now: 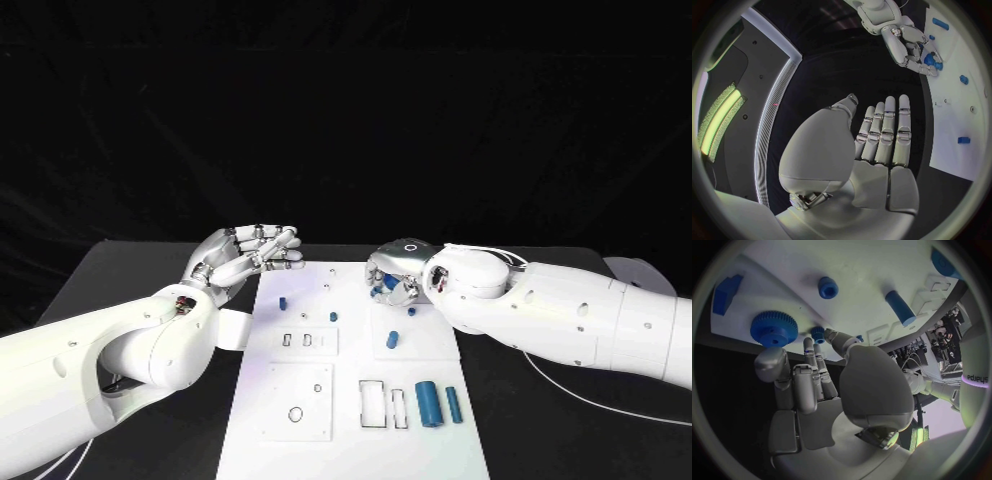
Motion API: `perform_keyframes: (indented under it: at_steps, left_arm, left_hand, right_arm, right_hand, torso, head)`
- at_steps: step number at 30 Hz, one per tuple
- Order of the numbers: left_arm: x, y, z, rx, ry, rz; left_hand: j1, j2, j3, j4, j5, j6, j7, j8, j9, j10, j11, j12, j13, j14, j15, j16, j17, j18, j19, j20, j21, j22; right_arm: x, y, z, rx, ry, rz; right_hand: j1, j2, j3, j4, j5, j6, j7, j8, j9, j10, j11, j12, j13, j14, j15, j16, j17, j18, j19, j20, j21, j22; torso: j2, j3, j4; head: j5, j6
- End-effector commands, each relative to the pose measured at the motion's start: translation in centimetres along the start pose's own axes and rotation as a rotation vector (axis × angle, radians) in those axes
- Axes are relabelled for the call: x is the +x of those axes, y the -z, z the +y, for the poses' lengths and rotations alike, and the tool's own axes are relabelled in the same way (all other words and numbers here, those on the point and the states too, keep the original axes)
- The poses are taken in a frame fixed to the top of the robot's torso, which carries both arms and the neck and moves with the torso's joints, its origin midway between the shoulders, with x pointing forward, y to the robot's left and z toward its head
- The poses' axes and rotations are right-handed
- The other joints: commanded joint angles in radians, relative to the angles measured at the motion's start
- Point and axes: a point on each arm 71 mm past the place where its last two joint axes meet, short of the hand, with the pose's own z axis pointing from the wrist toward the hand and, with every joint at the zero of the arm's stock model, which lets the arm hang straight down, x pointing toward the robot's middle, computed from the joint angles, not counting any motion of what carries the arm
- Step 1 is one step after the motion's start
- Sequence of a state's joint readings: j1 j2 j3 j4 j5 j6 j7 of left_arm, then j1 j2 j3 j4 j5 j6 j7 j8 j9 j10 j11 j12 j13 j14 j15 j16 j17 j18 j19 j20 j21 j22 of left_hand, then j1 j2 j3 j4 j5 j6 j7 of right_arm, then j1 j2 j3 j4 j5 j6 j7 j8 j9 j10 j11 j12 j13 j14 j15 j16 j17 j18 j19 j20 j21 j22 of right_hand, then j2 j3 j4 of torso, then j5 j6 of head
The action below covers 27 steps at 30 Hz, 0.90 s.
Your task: Assemble the parts on the task board
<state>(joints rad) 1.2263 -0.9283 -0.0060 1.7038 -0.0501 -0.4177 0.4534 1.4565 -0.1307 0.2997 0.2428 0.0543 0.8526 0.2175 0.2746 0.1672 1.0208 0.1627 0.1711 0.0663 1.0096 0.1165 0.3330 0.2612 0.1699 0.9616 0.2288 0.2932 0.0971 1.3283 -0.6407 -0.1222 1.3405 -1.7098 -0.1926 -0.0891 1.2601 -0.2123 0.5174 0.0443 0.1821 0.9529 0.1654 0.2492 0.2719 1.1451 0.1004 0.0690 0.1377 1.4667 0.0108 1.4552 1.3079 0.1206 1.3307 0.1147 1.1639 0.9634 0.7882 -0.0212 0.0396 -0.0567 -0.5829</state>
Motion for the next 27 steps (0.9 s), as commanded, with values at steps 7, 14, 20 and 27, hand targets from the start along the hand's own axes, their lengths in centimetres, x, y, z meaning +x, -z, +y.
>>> perform_keyframes:
  at_steps: [7,14,20,27]
  left_arm:
    - [0.2,-0.1,-0.1,0.006,0.006,0.021]
    - [0.2,-0.1,-0.1,0.003,0.006,0.019]
    - [0.1,-0.1,-0.1,0.001,0.005,0.019]
    - [0.0,-0.2,-0.1,0.001,0.005,0.018]
  left_hand:
    - [-0.006,-0.004,0.002,0.006,0.002,-0.003,0.008,-0.003,0.000,-0.001,0.007,-0.007,0.000,0.004,0.005,0.001,0.002,0.014,0.006,0.001,0.002,-0.001]
    - [-0.008,-0.003,0.003,0.008,0.002,-0.004,0.009,-0.004,0.000,-0.002,0.008,-0.009,0.000,0.003,0.005,0.000,0.003,0.014,0.007,0.001,0.002,-0.002]
    - [-0.008,-0.002,0.003,0.008,0.002,-0.005,0.009,-0.004,0.000,-0.002,0.008,-0.010,0.000,0.003,0.005,0.000,0.003,0.014,0.007,0.001,0.001,-0.002]
    - [-0.008,-0.002,0.003,0.008,0.002,-0.005,0.009,-0.004,0.000,-0.002,0.008,-0.010,0.000,0.003,0.005,0.000,0.003,0.014,0.007,0.001,0.001,-0.002]
  right_arm:
    - [0.1,0.0,0.0,0.002,0.017,0.001]
    - [-0.3,0.0,-0.2,0.014,0.014,-0.054]
    - [-0.9,0.2,0.3,0.002,0.006,-0.127]
    - [-1.9,0.0,1.4,-0.018,-0.011,-0.230]
  right_hand:
    - [0.021,0.035,0.036,0.005,-0.027,0.052,-0.021,0.030,0.024,0.057,-0.017,0.018,0.010,0.066,-0.005,0.021,0.058,-0.021,0.010,-0.006,0.047,0.063]
    - [0.052,0.068,0.076,-0.015,-0.040,0.086,-0.039,0.065,0.060,0.106,-0.036,0.026,0.019,0.069,-0.021,0.033,0.075,-0.026,0.017,-0.019,0.080,0.109]
    - [0.068,0.079,0.096,-0.041,-0.065,0.083,-0.037,0.084,0.089,0.120,-0.039,0.021,0.023,0.064,-0.023,0.023,0.049,-0.051,0.074,-0.024,0.173,0.246]
    - [0.064,0.073,0.101,-0.050,-0.060,0.074,-0.034,0.086,0.099,0.115,-0.036,0.012,0.022,0.064,-0.022,0.025,0.052,-0.052,0.076,-0.023,0.183,0.259]
  torso:
    - [0.006,-0.0002,0.0016]
    - [0.007,-0.0004,0.0038]
    - [0.009,-0.0003,0.0040]
    - [0.010,-0.0012,0.0047]
  head:
    - [0.000,-0.001]
    - [0.001,0.001]
    - [0.004,0.005]
    - [0.007,0.014]
